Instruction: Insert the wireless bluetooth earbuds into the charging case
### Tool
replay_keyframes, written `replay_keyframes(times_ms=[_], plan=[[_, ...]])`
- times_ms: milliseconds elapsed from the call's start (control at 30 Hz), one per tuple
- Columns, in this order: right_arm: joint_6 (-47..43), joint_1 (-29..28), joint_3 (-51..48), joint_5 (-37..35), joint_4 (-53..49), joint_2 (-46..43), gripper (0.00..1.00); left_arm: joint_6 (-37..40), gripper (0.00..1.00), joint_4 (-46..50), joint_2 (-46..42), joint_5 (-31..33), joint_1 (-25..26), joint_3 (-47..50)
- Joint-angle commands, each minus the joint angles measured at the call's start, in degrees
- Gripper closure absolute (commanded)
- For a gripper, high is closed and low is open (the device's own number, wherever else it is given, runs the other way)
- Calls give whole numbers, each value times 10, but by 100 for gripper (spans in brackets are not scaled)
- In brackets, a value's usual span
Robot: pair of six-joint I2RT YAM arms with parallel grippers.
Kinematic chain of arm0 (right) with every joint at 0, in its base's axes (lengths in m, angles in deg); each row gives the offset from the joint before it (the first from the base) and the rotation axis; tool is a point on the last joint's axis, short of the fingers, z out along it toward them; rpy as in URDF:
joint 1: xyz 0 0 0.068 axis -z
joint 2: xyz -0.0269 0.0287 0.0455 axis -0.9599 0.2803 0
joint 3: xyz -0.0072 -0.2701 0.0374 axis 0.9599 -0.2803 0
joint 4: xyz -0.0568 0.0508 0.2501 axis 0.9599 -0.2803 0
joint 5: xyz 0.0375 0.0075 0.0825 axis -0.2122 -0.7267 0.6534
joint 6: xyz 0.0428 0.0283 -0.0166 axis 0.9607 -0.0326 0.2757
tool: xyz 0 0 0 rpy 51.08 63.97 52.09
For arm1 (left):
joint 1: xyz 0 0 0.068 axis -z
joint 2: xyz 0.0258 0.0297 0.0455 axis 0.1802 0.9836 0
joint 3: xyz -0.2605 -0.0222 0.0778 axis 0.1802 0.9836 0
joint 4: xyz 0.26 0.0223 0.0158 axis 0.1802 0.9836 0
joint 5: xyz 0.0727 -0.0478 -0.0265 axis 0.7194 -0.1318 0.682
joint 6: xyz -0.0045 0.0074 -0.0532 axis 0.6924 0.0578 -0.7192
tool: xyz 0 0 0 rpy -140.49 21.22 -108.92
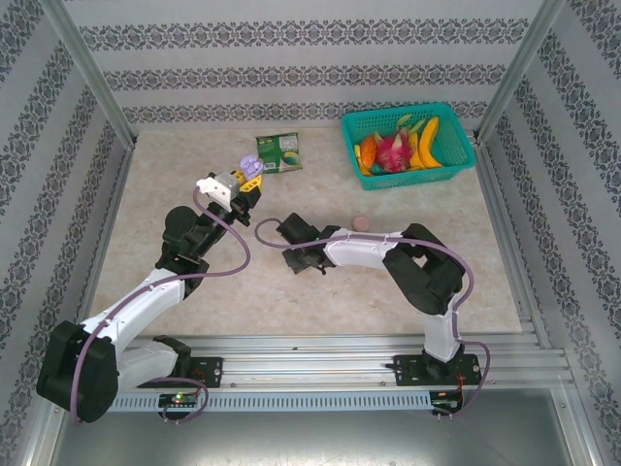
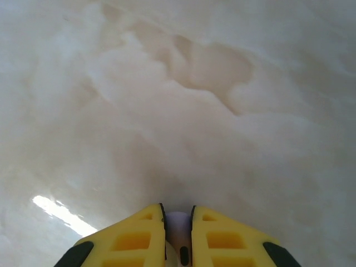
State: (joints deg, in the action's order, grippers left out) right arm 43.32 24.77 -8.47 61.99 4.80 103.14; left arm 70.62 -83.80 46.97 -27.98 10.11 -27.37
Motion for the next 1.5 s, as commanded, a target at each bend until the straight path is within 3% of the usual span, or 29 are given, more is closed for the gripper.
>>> replay_keyframes(times_ms=[0,567,800,967,1233,1467], plan=[[20,12,-27,-11,-1,-41,87,-10,100,-5,-11,-7,-10,-6],[26,73,-84,-3,-2,-234,86,-6,100,-2,3,-41,-9,-10],[30,74,-107,21,0,-218,81,-11,100,-3,6,-41,-9,-13],[81,38,-147,12,0,-215,65,-9,100,1,7,-38,-10,-15],[187,-17,-201,69,32,-221,63,-14,100,-3,18,-39,-9,-17],[219,-25,-196,98,61,-186,58,-17,100,-5,19,-40,-9,-17]])
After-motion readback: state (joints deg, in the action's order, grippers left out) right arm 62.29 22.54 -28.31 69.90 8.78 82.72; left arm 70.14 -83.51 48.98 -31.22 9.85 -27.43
